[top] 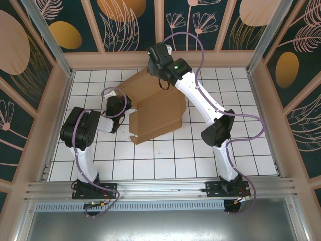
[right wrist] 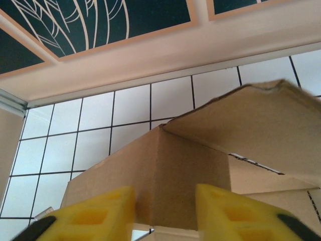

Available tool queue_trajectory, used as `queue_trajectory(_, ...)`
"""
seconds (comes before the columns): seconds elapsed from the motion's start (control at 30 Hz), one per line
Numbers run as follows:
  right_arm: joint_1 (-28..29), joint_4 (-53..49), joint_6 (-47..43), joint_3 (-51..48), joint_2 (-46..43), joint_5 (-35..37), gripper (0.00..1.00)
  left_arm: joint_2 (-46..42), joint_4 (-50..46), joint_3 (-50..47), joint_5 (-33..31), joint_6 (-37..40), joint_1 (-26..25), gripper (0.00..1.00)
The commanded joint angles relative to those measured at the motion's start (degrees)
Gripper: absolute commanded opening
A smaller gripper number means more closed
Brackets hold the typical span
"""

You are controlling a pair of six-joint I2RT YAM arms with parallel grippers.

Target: Fold the paper box

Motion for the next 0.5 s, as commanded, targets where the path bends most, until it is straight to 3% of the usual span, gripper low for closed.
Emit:
queue_trajectory(0.0, -0.2, -0.3, 1.5, 0.4, -0.6, -1.4, 0.29, -2.1, 0.4, 1.1, -0.4, 1.3, 0.0, 0.0)
queue_trajectory(0.23, -0.4, -0.3, 1.9, 0.4, -0.5, -1.7, 0.01, -1.7, 0.9, 1.2, 0.3, 1.2, 0.0, 0.0)
queue_trajectory(0.37, -0.5, 0.0, 2.2, 0.4, -0.6, -1.7, 0.0, -1.7, 0.9, 1.2, 0.5, 1.2, 0.0, 0.0)
queue_trajectory(0.4, -0.4, 0.2, 2.2, 0.4, -0.8, -1.5, 0.04, -1.7, 0.7, 1.2, 0.5, 1.2, 0.0, 0.0)
queue_trajectory(0.47, -0.2, 1.0, 1.3, 0.3, -1.4, -1.3, 0.34, -1.7, 0.2, 1.5, 0.6, 1.3, 0.0, 0.0)
